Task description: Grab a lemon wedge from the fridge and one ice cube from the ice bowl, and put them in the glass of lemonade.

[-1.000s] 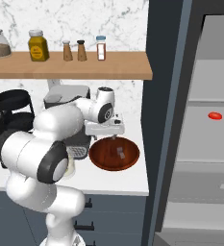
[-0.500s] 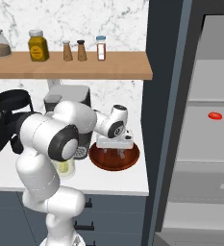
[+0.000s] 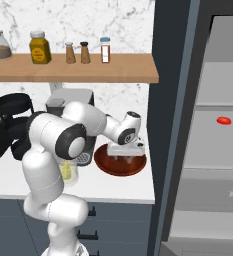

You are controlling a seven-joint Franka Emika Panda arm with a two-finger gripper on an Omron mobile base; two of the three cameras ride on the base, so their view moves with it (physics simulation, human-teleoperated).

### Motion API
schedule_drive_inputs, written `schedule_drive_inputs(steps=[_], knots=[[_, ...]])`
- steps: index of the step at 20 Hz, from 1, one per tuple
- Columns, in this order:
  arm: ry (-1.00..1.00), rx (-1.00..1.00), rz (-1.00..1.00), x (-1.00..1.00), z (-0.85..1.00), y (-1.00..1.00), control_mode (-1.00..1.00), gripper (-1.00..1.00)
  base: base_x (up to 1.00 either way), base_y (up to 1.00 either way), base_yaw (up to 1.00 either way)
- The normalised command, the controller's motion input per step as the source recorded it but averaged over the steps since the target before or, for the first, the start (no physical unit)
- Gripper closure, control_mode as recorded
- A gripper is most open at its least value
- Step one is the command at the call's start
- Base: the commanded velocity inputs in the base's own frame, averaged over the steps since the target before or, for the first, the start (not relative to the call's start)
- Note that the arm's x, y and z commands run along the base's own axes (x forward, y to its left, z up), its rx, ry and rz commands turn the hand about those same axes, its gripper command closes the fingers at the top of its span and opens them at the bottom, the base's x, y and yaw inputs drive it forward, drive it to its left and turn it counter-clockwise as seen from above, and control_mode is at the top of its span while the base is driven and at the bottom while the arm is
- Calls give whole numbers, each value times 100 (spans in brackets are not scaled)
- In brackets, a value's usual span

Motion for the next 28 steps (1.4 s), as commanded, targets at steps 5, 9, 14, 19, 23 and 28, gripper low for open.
schedule_drive_inputs(steps=[5, 9, 14, 19, 23, 28], knots=[[0, 0, 10, 0, 1, 0, -100, -100, 0, 0, 0], [0, 0, 5, -7, -1, -4, -100, -100, 0, 0, 0], [0, 0, 3, -14, -1, 0, -100, -100, 0, 0, 0], [0, 0, 5, -35, 0, 1, -100, -100, 0, 0, 0], [0, 0, 7, -16, 0, 0, -100, -100, 0, 0, 0], [0, 0, 8, -17, 0, 3, -100, -100, 0, 0, 0]])
